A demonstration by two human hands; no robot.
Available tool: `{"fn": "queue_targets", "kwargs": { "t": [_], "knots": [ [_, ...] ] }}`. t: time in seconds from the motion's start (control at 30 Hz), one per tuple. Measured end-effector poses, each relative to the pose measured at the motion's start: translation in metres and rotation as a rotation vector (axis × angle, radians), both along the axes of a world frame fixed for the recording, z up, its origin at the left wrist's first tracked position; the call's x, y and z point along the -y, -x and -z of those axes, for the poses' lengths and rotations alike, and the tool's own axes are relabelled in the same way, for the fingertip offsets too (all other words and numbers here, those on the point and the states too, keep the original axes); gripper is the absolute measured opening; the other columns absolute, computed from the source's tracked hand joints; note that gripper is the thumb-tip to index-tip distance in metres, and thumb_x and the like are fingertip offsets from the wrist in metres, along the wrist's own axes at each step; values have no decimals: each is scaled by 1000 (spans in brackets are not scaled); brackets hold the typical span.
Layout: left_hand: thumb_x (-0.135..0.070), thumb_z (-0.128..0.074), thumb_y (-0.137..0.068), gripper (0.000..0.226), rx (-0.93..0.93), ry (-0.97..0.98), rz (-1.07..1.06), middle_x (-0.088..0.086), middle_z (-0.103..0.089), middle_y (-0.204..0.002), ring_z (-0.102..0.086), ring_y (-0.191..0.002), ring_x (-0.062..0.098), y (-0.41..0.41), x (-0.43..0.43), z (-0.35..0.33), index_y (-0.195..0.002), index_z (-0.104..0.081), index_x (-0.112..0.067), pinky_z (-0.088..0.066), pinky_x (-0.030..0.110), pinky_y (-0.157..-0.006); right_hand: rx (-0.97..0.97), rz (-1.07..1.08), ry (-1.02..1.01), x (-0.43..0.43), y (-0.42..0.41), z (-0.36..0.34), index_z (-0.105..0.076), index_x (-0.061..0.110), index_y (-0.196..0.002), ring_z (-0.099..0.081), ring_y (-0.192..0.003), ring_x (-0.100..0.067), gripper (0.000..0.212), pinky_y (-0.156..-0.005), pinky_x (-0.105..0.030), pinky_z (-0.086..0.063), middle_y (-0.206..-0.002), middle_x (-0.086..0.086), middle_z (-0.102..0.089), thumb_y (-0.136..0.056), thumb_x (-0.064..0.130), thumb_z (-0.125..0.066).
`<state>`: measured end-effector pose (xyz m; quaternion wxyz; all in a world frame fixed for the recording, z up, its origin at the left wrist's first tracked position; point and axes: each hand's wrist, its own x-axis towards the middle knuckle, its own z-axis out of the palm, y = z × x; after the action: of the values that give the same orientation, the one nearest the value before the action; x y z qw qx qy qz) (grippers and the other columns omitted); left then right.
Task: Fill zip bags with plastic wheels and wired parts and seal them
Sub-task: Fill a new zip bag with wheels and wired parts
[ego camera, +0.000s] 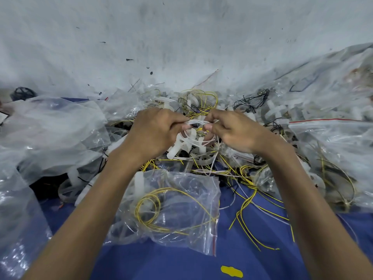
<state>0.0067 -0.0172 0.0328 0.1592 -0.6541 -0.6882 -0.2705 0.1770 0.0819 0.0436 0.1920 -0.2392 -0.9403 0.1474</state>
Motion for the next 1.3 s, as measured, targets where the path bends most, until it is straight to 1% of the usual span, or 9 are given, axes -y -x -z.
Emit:
{"fn": "queue_targets", "kwargs": {
  "t": [0.13, 0.23, 0.33, 0.47, 0.73, 0.83, 0.97, 1.13, 1.3],
  "knots": [
    [-31, -65, -87, 14, 192, 26, 28, 2, -72, -74, -50, -51, 1, 6, 1, 1, -85, -76, -24, -34, 20, -52, 223, 51, -53, -5, -2, 3, -58, 13, -95, -55, -92, -20, 25, -75, -29, -40, -96, -4, -64, -95, 35, -47],
    [-28, -69, -84, 7, 341, 39, 42, -18, -71, -79, -65, -68, 2, 8, 2, 1, -89, -74, -28, -50, 20, -71, 180, 87, -133, -6, 0, 5, -61, 12, -107, -53, -108, -25, 24, -89, -34, -40, -110, -8, -62, -94, 29, -51],
    [-24, -68, -85, 10, 424, 83, 100, -36, -61, -66, -65, -68, -8, 8, 5, -4, -82, -72, -32, -52, 13, -70, -25, 74, 10, -5, 2, 3, -56, 13, -120, -67, -90, -14, 27, -88, -29, -48, -97, -6, -71, -93, 14, -54],
    [-26, -67, -84, 11, 608, 114, 180, -21, -71, -73, -68, -70, -3, 6, 13, -6, -81, -69, -36, -50, 7, -64, -263, 40, 180, -5, 0, 2, -62, 10, -103, -68, -60, -8, 15, -62, -9, -48, -77, -5, -73, -89, 10, -60],
    [-22, -69, -84, 10, 1036, -22, 203, -9, -74, -84, -71, -75, 5, -28, 16, 11, -91, -74, -19, -51, 19, -81, -490, 242, 157, -3, 12, 7, -69, -3, -78, -69, -68, -28, 37, -73, -42, -55, -77, -22, -70, -92, 29, -56],
    [-23, -71, -82, 6, 1032, -95, 199, -1, -75, -79, -71, -81, 21, -39, 12, 14, -81, -76, -26, -53, 36, -82, -418, 145, 355, 8, 20, 7, -64, -2, -85, -70, -73, -26, 57, -75, -45, -55, -91, -24, -68, -96, 48, -37],
    [-17, -73, -79, 8, 866, -183, 191, 10, -72, -71, -63, -61, 26, -43, 11, 17, -74, -76, -23, -48, 36, -60, -371, -92, 580, 22, 26, 8, -52, 20, -127, -64, -83, 7, 48, -72, -20, -53, -101, 19, -58, -92, 51, -43],
    [-6, -74, -71, 27, 816, -140, 158, -14, -66, -54, -59, -48, 0, -40, 11, 22, -61, -70, -30, -42, 10, -47, -216, -120, 334, 28, 30, 12, -63, 13, -99, -62, -90, -12, 30, -82, -30, -47, -93, 1, -67, -95, 37, -45],
    [-10, -79, -70, 21, 852, -89, 202, -8, -71, -66, -69, -61, 9, -36, 10, 19, -75, -66, -26, -56, 29, -68, -259, -40, 262, 25, 32, 17, -52, 21, -65, -52, -54, 5, 41, -56, -13, -37, -59, 11, -53, -100, 35, -35]
  ]
}}
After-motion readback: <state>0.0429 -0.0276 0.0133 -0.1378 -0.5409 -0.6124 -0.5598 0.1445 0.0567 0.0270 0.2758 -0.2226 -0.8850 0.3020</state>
